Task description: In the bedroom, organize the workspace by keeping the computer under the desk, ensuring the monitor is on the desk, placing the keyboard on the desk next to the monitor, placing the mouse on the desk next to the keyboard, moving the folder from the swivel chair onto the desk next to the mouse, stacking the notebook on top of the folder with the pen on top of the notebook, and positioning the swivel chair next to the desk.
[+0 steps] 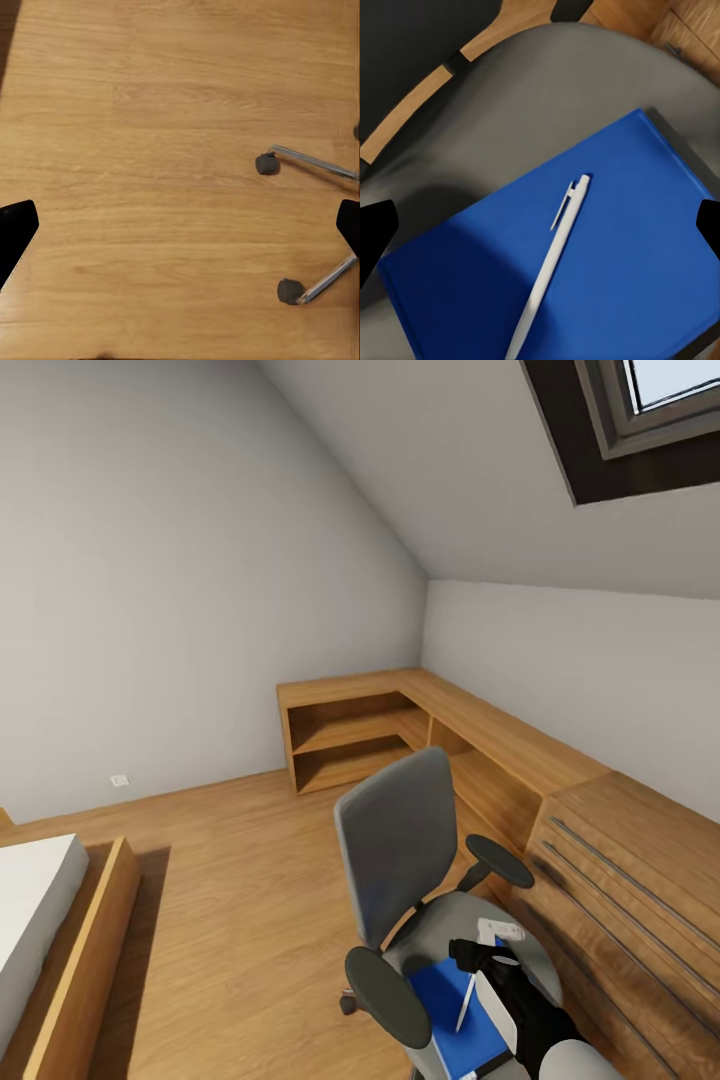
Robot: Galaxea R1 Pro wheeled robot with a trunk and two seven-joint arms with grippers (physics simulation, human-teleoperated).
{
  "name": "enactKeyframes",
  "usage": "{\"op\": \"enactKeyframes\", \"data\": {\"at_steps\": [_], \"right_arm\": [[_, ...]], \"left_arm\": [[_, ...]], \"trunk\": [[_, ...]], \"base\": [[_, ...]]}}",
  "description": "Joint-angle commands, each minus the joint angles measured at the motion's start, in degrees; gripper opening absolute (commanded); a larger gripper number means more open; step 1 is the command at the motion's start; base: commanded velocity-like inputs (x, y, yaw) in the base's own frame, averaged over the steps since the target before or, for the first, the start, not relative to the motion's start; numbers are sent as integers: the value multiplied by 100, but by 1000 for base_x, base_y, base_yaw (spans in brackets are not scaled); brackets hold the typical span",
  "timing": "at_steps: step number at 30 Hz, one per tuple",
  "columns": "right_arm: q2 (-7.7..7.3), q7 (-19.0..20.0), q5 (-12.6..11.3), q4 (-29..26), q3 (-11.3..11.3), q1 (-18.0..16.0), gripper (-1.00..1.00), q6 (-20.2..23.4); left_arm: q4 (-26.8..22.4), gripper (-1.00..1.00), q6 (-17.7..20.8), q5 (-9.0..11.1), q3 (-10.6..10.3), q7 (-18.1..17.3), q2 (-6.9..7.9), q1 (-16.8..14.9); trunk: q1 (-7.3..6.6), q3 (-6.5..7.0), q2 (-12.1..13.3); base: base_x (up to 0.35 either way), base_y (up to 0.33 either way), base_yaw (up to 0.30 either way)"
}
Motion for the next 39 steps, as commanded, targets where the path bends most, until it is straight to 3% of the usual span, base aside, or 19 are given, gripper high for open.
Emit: {"op": "enactKeyframes", "data": {"at_steps": [1,3,7,11,16,19,25,30,34,39], "right_arm": [[-5,-49,-56,-11,36,-2,100,25],[-5,-49,-56,-11,33,-2,100,24],[-11,-56,-56,-11,23,-2,100,23],[-13,-57,-54,-11,20,-2,100,22],[-16,-63,-44,-11,19,-2,100,16],[-31,-68,-40,-11,14,-2,100,14],[-38,-81,-34,-11,11,-2,100,17],[-29,-97,-30,-11,10,-2,100,21],[-30,-102,-30,-9,10,-2,100,32],[-31,-149,-36,-5,10,-2,100,47]], "left_arm": [[-180,100,80,11,-14,43,8,0],[-402,100,317,11,-11,55,11,-2],[-1613,100,1934,10,1,104,14,-4],[-2520,100,2885,7,10,129,16,-5],[-3335,100,3727,22,14,207,-7,-8],[-3488,100,4111,39,15,238,-21,-102],[-3461,100,4292,162,71,231,-15,-218],[-3210,100,4287,376,365,178,17,-238],[-3098,100,4277,408,533,169,44,-241],[-3054,100,4276,408,579,166,89,-243]], "trunk": [[23,-24,-46],[67,-60,-126],[155,-132,-287],[243,-204,-447],[353,-294,-647],[419,-347,-768],[551,-455,-1008],[660,-545,-1209],[748,-617,-1369],[858,-707,-1570]], "base": [[0,0,0],[0,0,0],[0,0,0],[0,0,0],[0,0,0],[0,0,0],[0,0,0],[0,0,0],[0,0,0],[0,0,0]]}}
